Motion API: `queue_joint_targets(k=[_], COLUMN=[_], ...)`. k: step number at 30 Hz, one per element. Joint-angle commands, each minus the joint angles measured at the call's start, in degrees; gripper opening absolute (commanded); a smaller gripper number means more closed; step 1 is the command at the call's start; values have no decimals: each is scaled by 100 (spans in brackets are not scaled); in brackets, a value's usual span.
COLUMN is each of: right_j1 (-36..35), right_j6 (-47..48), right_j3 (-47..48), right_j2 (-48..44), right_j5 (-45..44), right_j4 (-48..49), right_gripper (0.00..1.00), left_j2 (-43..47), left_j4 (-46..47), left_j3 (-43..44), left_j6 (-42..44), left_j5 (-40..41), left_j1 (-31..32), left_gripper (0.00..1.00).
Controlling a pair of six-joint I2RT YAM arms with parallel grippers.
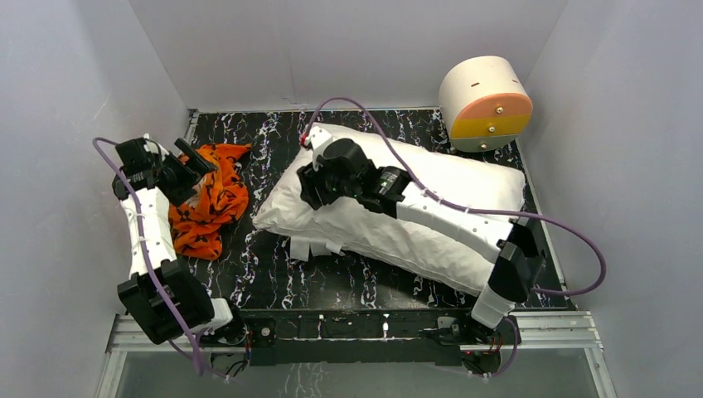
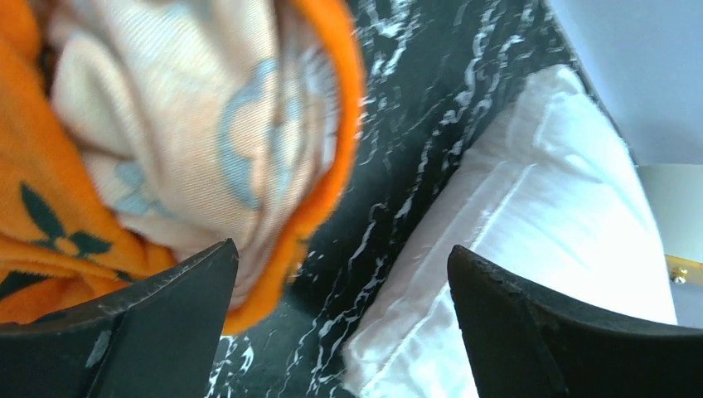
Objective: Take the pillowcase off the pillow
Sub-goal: Adjust the pillowcase at the center of the board, then adjust the pillow at the center of the board.
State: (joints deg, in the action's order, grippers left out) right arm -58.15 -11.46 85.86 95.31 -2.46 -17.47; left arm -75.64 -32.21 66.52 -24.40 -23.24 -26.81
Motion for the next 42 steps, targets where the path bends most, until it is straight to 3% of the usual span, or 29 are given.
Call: queue_joint_targets(k=[1, 3, 5, 7, 9, 14, 16, 24, 26, 28, 30, 32, 34, 37, 41, 42], right_j1=[52, 62, 163, 573, 1249, 3197, 4221, 5081, 5091, 5090, 5088, 5079, 5014, 4625, 4494, 4492], right_j6=[320, 415, 474, 240, -28, -621, -1021, -1473, -1837, -2107, -2459, -2400, -2626, -2281, -1311, -977], right_j3=[339, -29, -249, -259, -400, -1414, -1683, -2284, -2810, -3491, -4165, -4575, -4675, -4264, -2892, -2400], right_j2=[-865, -1292, -1481, -1516, -1654, -2576, -3302, -3667, -3857, -4171, -4403, -4442, -4279, -3835, -2716, -2543], right_j5=[-1574, -2815, -4227, -4789, -4590, -3502, -3237, -3611, -3255, -2356, -1016, 896, 2077, 2053, 2461, 2182], right_j4=[-687, -666, -969, -1632, -2125, -1928, -1810, -2025, -1865, -1375, -827, 120, 844, 976, 13, -527], right_gripper=[72, 95, 99, 99, 99, 99, 99, 99, 99, 99, 97, 84, 79, 79, 83, 83], left_j2=[249, 241, 63, -199, -448, -803, -633, -807, -936, -1024, -1220, -1270, -1116, -728, -278, -164], left_j4=[-70, 185, 329, 425, 576, 902, 1103, 1345, 1340, 1277, 678, 145, 120, 160, 40, -18], left_j3=[645, 566, 558, 631, 684, 634, 607, 304, 160, 59, 246, 447, 388, 298, 290, 283], left_j6=[-53, -98, -81, -26, 24, 131, 39, 26, 19, 192, 676, 963, 902, 672, 371, 344], left_j5=[-31, 612, 841, 745, 476, -600, -1612, -2481, -2782, -3088, -3219, -2792, -2219, -1181, 38, 247], left_j1=[720, 1449, 2045, 2466, 2757, 3041, 3059, 3060, 3072, 3171, 3354, 3507, 3546, 3537, 3533, 3529], left_gripper=[97, 98, 98, 98, 98, 98, 98, 98, 98, 97, 95, 87, 76, 66, 69, 69])
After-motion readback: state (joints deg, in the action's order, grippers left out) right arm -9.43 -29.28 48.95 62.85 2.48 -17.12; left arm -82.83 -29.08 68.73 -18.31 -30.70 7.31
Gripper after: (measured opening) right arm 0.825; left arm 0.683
